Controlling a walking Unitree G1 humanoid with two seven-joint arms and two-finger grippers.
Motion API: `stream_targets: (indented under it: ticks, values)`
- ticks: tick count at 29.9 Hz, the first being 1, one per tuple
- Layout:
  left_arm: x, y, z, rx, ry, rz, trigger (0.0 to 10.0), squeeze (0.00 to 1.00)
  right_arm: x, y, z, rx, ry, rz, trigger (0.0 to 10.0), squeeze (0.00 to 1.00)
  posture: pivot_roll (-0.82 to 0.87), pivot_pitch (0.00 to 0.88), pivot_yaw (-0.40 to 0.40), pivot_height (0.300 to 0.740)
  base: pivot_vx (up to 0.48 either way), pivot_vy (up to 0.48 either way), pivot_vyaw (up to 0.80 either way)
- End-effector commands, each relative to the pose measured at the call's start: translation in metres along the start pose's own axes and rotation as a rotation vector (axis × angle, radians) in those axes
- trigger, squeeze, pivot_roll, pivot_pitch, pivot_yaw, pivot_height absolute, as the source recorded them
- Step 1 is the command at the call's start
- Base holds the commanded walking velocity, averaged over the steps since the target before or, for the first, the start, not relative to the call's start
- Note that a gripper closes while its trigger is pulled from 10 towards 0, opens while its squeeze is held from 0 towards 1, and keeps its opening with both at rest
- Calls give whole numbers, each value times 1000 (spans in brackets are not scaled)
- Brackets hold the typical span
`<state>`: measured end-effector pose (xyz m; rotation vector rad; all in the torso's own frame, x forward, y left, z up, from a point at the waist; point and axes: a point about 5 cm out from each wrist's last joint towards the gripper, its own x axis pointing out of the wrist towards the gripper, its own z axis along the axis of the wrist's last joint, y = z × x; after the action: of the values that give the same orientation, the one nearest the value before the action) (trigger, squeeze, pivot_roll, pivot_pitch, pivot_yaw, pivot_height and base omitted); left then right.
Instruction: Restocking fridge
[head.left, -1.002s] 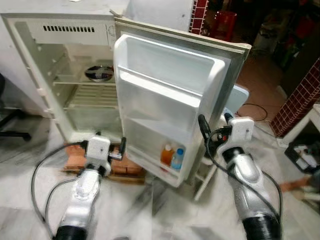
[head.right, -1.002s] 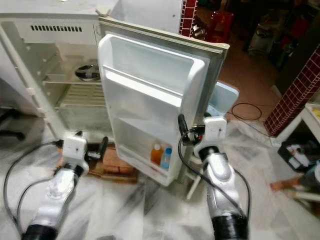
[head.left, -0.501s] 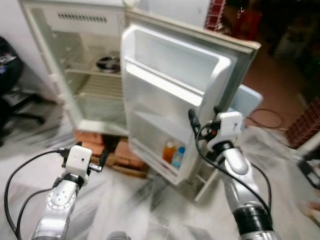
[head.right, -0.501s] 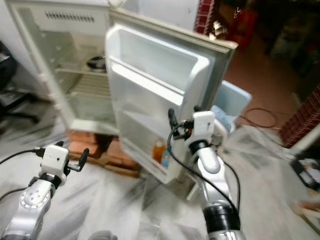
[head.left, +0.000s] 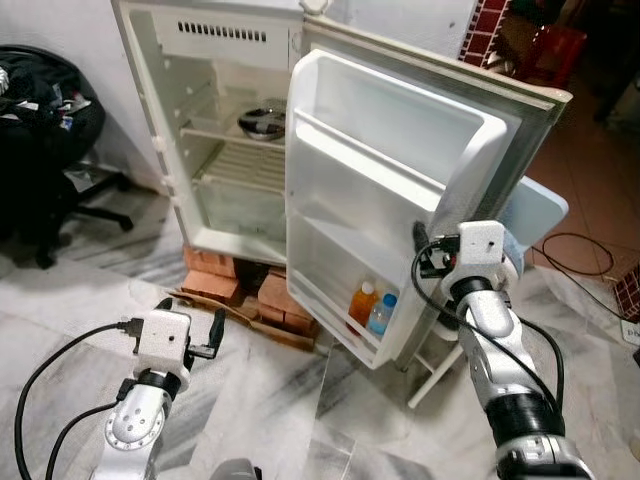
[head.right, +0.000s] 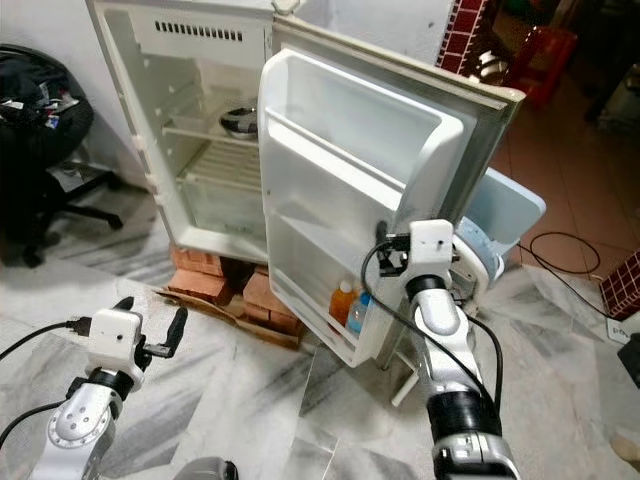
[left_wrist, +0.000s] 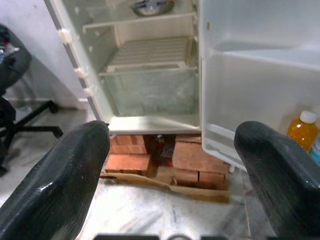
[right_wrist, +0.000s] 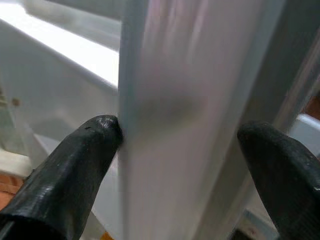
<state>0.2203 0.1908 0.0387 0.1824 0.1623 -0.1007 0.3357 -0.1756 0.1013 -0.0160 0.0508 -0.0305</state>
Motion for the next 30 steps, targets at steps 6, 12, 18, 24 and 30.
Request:
stream_targets:
  ticks: [6, 12, 18, 24, 30]
  values:
    - [6, -10, 7, -2, -9, -18, 10000, 0, 13, 66, 46, 392, -91, 339, 10000, 0, 89, 0, -61, 740, 0, 0, 0]
    - [-2, -18, 0, -10, 14, -23, 10000, 0, -37, 110, 91, 608, -183, 991, 10000, 0, 95, 0, -67, 740, 0, 0, 0]
    - [-17, -20, -7, -15, 38, -8, 10000, 0, -67, 82, 63, 540, -44, 1239, 10000, 0, 110, 0, -76, 740, 0, 0, 0]
    - [-23, -24, -7, -13, 31, 5, 10000, 0, -100, 45, 32, 396, 174, 1429, 10000, 0, 111, 0, -81, 740, 0, 0, 0]
    - [-22, -27, -7, -7, 28, -6, 10000, 0, -109, 24, -4, 61, 395, 1456, 10000, 0, 110, 0, -79, 740, 0, 0, 0]
